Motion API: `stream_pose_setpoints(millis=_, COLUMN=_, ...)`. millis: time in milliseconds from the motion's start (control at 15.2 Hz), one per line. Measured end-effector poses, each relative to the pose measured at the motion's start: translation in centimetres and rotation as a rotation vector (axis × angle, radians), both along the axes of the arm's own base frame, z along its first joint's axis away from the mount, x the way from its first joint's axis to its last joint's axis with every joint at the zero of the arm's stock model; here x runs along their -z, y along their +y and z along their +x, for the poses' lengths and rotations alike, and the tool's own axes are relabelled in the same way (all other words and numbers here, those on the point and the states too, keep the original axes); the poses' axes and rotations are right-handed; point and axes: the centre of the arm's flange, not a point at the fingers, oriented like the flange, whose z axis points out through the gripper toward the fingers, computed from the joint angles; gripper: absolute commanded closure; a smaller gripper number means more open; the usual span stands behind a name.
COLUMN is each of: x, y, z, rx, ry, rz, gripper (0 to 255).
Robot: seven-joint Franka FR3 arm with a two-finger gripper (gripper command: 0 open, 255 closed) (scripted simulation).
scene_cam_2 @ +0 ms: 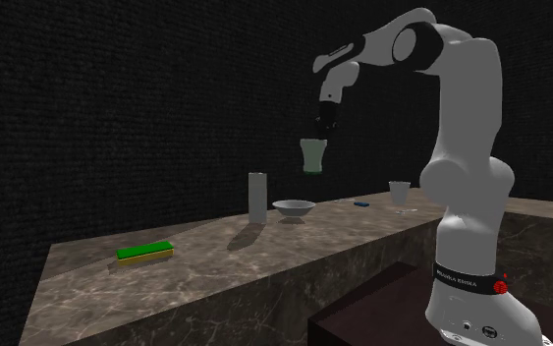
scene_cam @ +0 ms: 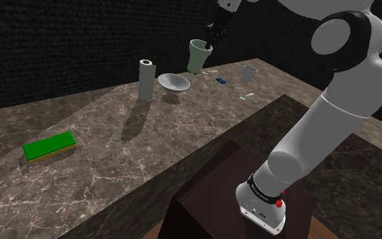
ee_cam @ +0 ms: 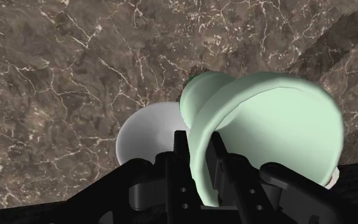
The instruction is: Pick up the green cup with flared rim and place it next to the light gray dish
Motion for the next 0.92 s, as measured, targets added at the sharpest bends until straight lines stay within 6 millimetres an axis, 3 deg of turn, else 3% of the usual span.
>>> stream_pose_setpoints(millis=594, x=0.1, y=-11.0, z=2.1, rx=0.001, ry=0.000, rz=-0.001, gripper=255)
stream_pose_setpoints(millis=924, x=2.5, y=-11.8, z=2.4, rx=-0.002, ry=0.000, rz=0.000, gripper=255)
